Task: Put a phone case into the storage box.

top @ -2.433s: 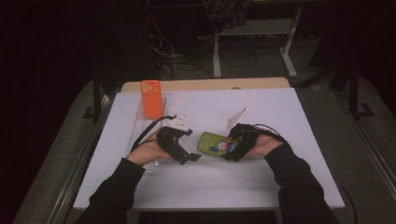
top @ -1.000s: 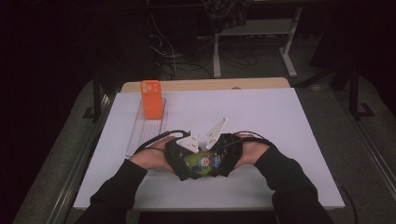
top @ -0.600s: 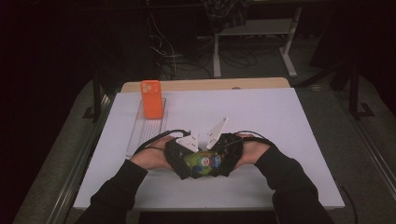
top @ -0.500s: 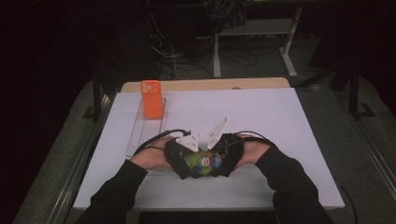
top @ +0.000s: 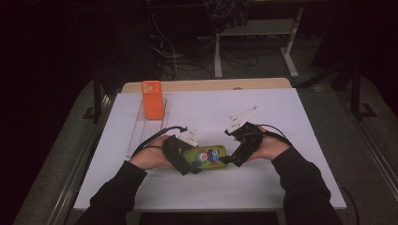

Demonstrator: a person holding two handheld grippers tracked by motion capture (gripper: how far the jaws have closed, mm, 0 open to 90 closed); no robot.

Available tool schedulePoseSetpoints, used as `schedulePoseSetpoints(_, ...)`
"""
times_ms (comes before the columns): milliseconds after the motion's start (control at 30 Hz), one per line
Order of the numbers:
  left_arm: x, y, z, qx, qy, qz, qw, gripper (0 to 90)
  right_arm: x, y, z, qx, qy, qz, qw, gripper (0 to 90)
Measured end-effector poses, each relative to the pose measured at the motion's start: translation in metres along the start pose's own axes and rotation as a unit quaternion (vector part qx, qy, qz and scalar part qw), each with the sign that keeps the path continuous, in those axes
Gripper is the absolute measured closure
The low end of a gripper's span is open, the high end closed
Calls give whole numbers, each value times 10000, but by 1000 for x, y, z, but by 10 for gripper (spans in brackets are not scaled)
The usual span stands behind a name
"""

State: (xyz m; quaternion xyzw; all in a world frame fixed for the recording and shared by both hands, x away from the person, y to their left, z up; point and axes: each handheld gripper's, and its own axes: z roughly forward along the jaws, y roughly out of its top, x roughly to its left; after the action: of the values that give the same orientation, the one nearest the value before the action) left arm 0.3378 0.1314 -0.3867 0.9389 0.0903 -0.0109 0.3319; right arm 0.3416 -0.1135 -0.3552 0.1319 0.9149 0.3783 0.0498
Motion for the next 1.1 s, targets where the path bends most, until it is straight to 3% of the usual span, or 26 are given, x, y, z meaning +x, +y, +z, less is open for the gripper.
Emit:
schedulePoseSetpoints(67,2,0,0,-4,111,-131,9999,155,-1,-7,-7,-66,-113,355,9993,0)
schedulePoseSetpoints(200,4,-1,1,-2,317,-335,9989,155,-4,-20,-15,-139,-343,715,9968,0)
schedulePoseSetpoints(300,6,-1,1,-3,510,-499,9975,155,-4,-29,-16,-187,-451,1077,9930,0)
schedulePoseSetpoints(400,8,-1,1,-15,669,-650,9956,155,-2,-37,-16,-93,-575,1247,9905,0)
schedulePoseSetpoints(467,9,-1,0,-56,795,-742,9940,155,0,-42,-15,-144,-760,1234,9893,0)
schedulePoseSetpoints(567,9,0,-1,-75,928,-904,9915,155,3,-49,-10,-216,-838,1428,9860,0)
schedulePoseSetpoints(733,11,1,-4,-120,1113,-1114,9875,155,6,-58,-3,-311,-1122,1749,9777,0)
schedulePoseSetpoints(800,11,0,-4,-83,1137,-1112,9872,155,8,-60,-3,-425,-1146,1877,9746,0)
schedulePoseSetpoints(900,10,1,-3,-125,1176,-1269,9848,155,10,-62,0,-519,-1297,1945,9709,0)
schedulePoseSetpoints(967,11,1,-3,-89,1250,-1290,9837,155,13,-63,4,-595,-1386,2076,9665,0)
schedulePoseSetpoints(1033,10,2,-3,-99,1274,-1334,9828,155,14,-65,8,-684,-1479,2097,9641,0)
schedulePoseSetpoints(1100,10,2,-4,-114,1260,-1343,9828,155,17,-66,13,-792,-1478,2212,9607,0)
